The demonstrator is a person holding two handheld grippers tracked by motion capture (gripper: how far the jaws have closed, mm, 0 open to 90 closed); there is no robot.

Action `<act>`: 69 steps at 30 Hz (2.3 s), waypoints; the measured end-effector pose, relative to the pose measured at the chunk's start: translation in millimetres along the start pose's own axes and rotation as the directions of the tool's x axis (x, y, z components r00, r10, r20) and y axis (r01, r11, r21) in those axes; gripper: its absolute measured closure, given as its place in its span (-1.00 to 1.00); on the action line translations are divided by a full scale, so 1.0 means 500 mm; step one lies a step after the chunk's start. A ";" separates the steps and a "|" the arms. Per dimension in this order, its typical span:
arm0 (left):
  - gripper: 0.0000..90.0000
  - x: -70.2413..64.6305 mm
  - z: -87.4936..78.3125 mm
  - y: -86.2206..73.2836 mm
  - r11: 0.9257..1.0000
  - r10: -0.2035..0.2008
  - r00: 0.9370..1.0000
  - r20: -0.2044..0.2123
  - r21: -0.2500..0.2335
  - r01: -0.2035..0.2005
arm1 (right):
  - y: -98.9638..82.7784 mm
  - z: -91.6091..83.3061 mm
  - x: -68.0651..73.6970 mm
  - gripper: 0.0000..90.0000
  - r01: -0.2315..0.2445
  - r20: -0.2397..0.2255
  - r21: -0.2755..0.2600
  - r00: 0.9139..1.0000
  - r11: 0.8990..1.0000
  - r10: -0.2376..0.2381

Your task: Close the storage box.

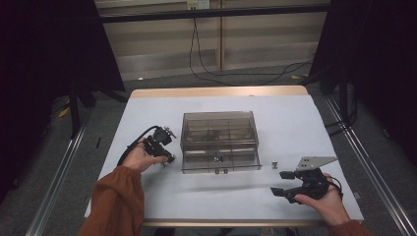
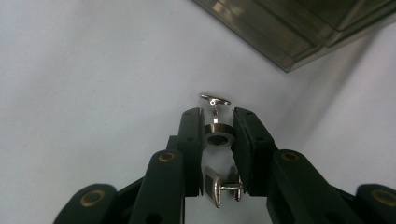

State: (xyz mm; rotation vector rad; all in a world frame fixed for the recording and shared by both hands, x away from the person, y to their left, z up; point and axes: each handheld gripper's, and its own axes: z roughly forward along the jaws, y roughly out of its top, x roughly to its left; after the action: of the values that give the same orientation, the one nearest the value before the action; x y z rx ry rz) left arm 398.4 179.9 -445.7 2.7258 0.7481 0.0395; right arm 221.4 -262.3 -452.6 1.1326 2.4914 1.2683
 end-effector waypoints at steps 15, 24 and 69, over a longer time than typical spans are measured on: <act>0.64 -0.019 -0.052 -0.059 0.974 -0.072 0.997 -0.019 -0.218 0.066 | 0.000 -0.001 0.000 -0.40 -0.007 0.005 0.001 1.000 1.000 0.007; 0.64 -0.023 -0.082 -0.084 0.947 -0.093 0.995 -0.032 -0.311 0.078 | 0.000 -0.003 -0.001 -0.41 -0.007 0.009 -0.005 1.000 1.000 0.007; 0.64 -0.170 -0.149 0.039 0.857 0.140 0.989 0.047 -0.506 -0.098 | -0.001 -0.006 -0.003 -0.45 -0.010 0.006 -0.012 1.000 1.000 0.010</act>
State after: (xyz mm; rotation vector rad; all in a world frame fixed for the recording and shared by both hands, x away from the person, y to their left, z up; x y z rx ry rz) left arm 326.5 142.8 -364.2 2.2498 0.4605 0.1310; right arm 221.0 -265.0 -451.3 1.1454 2.4734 1.2786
